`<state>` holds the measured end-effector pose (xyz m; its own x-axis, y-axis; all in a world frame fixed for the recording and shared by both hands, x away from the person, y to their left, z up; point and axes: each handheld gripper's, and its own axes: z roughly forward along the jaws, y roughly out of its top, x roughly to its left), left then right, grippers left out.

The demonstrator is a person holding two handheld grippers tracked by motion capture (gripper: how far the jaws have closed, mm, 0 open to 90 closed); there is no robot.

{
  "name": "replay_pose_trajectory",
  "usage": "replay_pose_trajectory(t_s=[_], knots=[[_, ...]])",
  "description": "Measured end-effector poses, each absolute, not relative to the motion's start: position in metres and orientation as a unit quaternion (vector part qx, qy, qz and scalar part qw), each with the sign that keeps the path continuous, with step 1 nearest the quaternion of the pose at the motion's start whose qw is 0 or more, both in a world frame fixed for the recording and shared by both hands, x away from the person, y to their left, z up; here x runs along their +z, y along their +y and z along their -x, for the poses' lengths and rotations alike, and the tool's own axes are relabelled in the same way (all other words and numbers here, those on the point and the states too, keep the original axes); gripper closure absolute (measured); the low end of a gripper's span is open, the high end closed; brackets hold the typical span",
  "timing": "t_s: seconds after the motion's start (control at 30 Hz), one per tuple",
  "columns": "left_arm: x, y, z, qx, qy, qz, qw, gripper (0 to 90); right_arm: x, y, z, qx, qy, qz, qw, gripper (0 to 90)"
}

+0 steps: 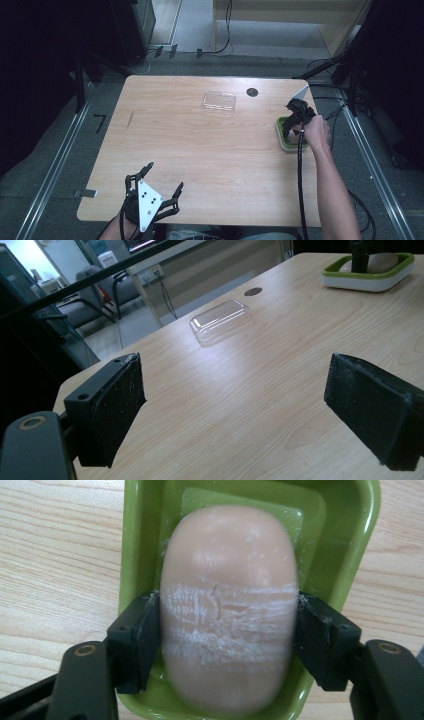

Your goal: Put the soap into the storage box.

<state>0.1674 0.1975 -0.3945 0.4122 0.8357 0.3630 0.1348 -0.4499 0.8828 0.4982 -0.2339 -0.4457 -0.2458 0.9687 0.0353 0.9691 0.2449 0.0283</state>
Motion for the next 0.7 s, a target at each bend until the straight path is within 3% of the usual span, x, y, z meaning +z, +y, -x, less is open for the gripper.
replay_pose_trajectory(t_s=[0.2, 0.7], knots=[[-0.395, 0.197, -0.168, 0.429, 0.329, -0.735, 0.408, 9.9, -0.443, -0.234, -0.497, -0.02, -0.792, 0.611, 0.0, 29.8], [-0.395, 0.195, -0.173, 0.427, 0.332, -0.736, 0.406, 9.9, -0.424, -0.233, -0.482, -0.04, -0.8, 0.598, -0.012, 13.3]])
